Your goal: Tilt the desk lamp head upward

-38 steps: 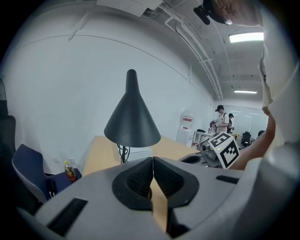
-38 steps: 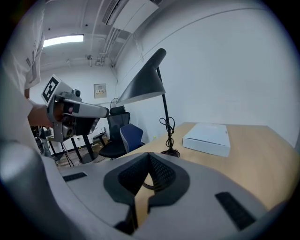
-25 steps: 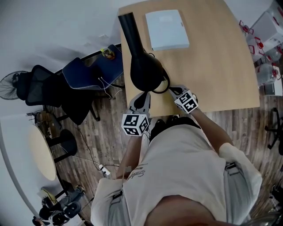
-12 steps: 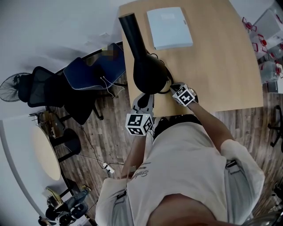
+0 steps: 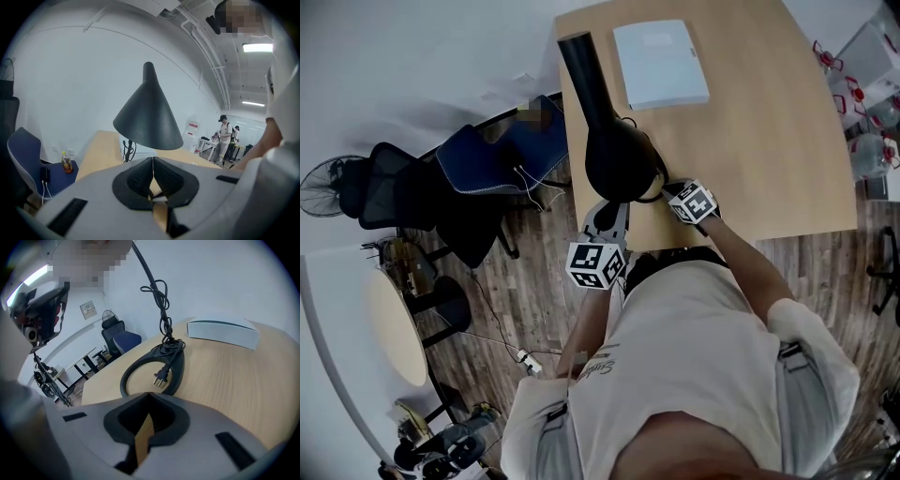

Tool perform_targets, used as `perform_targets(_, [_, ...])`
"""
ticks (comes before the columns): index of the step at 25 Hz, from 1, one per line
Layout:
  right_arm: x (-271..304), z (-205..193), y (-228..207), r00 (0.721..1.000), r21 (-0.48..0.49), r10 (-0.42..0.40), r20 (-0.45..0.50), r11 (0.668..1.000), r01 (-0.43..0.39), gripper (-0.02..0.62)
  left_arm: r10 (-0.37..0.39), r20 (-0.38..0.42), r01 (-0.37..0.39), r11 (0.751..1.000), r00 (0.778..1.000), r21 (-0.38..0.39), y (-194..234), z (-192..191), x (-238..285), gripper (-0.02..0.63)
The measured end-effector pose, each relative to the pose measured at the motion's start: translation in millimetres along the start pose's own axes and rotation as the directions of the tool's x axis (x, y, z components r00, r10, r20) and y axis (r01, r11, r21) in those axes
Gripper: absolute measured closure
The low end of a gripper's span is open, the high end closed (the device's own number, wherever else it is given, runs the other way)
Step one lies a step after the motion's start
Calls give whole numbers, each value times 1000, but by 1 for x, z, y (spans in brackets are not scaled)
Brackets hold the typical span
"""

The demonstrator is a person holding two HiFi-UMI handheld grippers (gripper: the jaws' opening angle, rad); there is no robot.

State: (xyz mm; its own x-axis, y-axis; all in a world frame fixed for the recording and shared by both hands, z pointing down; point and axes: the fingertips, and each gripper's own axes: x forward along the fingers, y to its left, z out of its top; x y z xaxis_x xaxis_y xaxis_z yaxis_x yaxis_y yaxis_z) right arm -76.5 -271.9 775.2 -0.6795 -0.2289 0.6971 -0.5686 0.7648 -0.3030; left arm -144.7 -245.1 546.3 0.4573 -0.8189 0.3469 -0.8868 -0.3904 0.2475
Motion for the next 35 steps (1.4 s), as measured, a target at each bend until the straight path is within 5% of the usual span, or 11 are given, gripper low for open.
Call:
perform_targets(10, [0,0,1,1000,-52,-28,-3,998,28,600,-11,68,7,998,998,56,-10,13,-10,591])
perform_targets(35, [-1,0,1,995,-61,-101,-5,993,100,600,-24,83,13,991,996,133,-26,29,-37,591])
